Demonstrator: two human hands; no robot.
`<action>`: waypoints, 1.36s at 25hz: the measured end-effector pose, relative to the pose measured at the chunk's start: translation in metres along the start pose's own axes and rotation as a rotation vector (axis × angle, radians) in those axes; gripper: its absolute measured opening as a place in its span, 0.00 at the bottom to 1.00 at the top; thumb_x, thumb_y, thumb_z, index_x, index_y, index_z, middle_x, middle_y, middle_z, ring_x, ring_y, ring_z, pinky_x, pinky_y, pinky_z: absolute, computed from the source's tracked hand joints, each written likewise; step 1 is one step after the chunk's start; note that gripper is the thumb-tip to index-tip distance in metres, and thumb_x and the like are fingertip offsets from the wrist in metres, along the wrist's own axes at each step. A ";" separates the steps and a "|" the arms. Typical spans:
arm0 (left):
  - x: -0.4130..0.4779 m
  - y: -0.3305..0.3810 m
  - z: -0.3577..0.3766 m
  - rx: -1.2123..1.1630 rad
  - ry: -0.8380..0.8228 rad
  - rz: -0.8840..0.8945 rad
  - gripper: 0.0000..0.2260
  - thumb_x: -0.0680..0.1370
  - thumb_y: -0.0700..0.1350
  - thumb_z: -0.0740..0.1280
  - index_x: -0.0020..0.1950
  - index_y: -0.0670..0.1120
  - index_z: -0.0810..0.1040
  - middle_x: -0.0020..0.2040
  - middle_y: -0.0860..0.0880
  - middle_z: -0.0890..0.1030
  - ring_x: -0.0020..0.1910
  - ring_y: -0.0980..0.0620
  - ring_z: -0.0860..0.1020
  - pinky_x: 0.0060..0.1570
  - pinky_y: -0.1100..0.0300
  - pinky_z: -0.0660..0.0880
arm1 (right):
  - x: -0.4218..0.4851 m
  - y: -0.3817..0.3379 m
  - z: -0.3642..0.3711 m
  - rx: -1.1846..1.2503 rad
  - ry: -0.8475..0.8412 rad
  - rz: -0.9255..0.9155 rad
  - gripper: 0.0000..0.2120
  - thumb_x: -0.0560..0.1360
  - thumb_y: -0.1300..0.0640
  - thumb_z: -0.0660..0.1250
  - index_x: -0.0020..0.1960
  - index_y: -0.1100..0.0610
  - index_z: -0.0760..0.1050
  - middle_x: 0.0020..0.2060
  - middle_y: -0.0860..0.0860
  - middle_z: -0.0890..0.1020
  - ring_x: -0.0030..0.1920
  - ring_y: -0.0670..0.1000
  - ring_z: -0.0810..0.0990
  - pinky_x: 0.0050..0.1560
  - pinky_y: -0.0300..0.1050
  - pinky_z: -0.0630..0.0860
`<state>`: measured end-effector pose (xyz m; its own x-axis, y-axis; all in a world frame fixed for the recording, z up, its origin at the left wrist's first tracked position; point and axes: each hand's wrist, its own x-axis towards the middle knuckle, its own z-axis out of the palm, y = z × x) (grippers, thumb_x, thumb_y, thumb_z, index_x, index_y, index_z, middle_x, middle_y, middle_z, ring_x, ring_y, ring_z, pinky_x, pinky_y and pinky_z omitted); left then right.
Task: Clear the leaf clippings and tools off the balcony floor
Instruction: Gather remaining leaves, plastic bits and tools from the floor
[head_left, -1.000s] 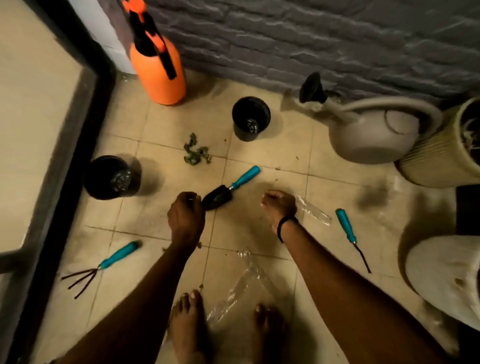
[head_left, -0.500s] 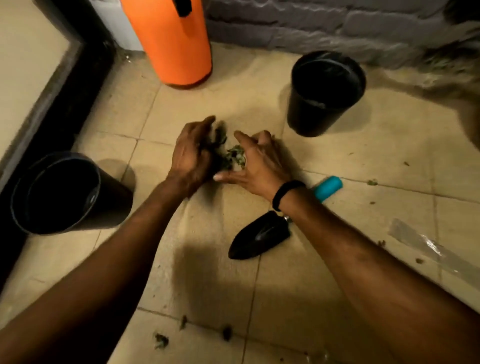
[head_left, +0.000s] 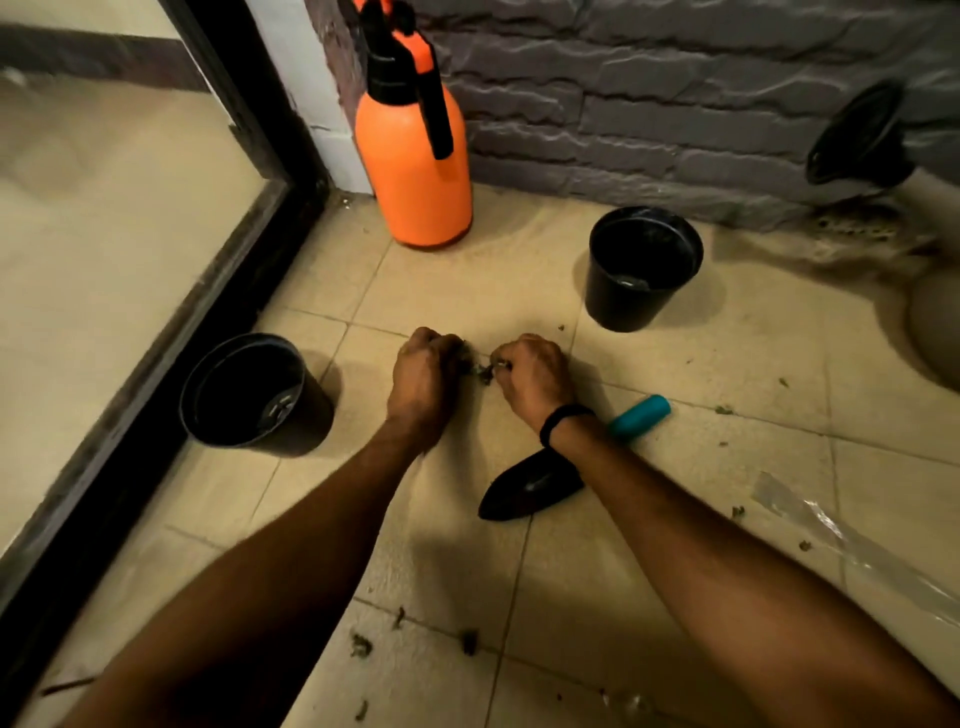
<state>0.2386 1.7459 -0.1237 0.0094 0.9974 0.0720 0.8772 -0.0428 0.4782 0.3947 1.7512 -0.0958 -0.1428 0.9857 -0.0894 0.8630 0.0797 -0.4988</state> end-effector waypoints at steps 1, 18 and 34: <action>-0.002 0.001 0.001 0.013 -0.018 -0.028 0.08 0.81 0.44 0.63 0.55 0.48 0.81 0.53 0.47 0.76 0.49 0.49 0.74 0.47 0.59 0.70 | -0.001 0.005 -0.006 0.114 -0.024 0.051 0.08 0.76 0.58 0.68 0.53 0.57 0.84 0.49 0.53 0.84 0.51 0.53 0.81 0.55 0.46 0.78; -0.059 0.066 -0.049 -1.972 -0.090 -0.979 0.16 0.77 0.45 0.51 0.46 0.40 0.76 0.47 0.38 0.79 0.45 0.42 0.77 0.51 0.50 0.78 | -0.041 -0.044 -0.101 0.501 -0.191 0.117 0.11 0.70 0.59 0.77 0.51 0.59 0.84 0.43 0.51 0.86 0.42 0.48 0.84 0.48 0.41 0.81; -0.059 0.009 -0.054 -1.915 -0.174 -0.998 0.17 0.85 0.51 0.55 0.38 0.47 0.68 0.31 0.52 0.66 0.23 0.59 0.62 0.18 0.69 0.56 | -0.013 -0.014 -0.027 0.113 -0.113 0.026 0.14 0.76 0.62 0.69 0.61 0.58 0.80 0.60 0.54 0.81 0.62 0.52 0.78 0.65 0.41 0.71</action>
<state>0.2199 1.6832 -0.0764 0.1059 0.7097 -0.6965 -0.8019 0.4752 0.3622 0.3976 1.7414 -0.0641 -0.1802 0.9638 -0.1967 0.8082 0.0311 -0.5881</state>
